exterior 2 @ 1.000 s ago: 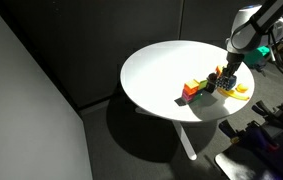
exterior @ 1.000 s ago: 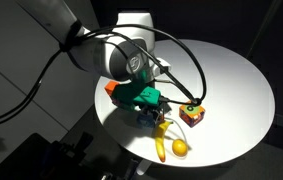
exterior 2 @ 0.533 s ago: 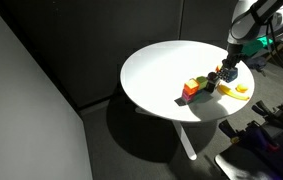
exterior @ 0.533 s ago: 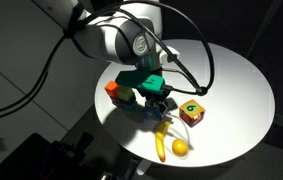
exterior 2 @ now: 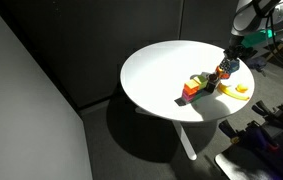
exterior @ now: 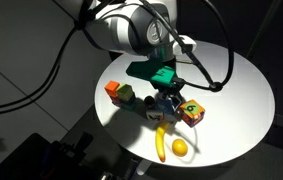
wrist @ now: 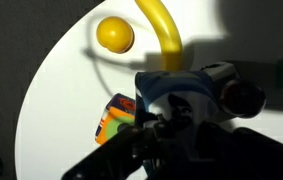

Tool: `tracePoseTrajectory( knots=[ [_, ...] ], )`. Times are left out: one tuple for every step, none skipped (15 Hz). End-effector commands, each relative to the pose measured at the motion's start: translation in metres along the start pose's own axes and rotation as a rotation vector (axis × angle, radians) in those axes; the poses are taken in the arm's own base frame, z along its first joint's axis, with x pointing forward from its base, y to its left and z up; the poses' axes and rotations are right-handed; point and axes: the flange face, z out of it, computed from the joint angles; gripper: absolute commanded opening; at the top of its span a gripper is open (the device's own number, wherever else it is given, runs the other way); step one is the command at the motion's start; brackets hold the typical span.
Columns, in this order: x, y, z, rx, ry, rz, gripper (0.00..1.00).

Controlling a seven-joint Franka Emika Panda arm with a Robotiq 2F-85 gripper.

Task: Pick up the block with a black and white image and stack it on top of the block with a number six on it

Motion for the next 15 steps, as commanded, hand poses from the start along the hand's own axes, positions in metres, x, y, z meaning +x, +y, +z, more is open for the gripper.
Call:
tracePoseTrajectory(
  knots=[
    [0.013,0.016,-0.008,-0.012,0.011,0.074,0.1],
    [0.015,0.021,-0.008,-0.015,0.022,0.095,0.09],
    [0.017,0.025,-0.008,-0.019,0.027,0.113,0.09],
    [0.019,0.029,-0.008,-0.022,0.035,0.133,0.08],
    [0.021,0.033,-0.008,-0.024,0.04,0.15,0.09],
    [0.023,0.037,-0.008,-0.026,0.047,0.167,0.09],
    [0.025,0.04,-0.007,-0.026,0.056,0.183,0.09],
    [0.027,0.044,-0.006,-0.026,0.063,0.198,0.09],
    [0.029,0.047,-0.004,-0.023,0.069,0.207,0.09],
    [0.032,0.05,-0.002,-0.017,0.075,0.217,0.09],
    [0.034,0.053,0.0,-0.01,0.08,0.227,0.09],
    [0.037,0.055,0.002,-0.002,0.084,0.236,0.09],
    [0.039,0.058,0.005,0.006,0.086,0.248,0.09],
    [0.042,0.061,0.007,0.012,0.09,0.26,0.09],
    [0.044,0.063,0.009,0.016,0.093,0.273,0.09]
  ],
)
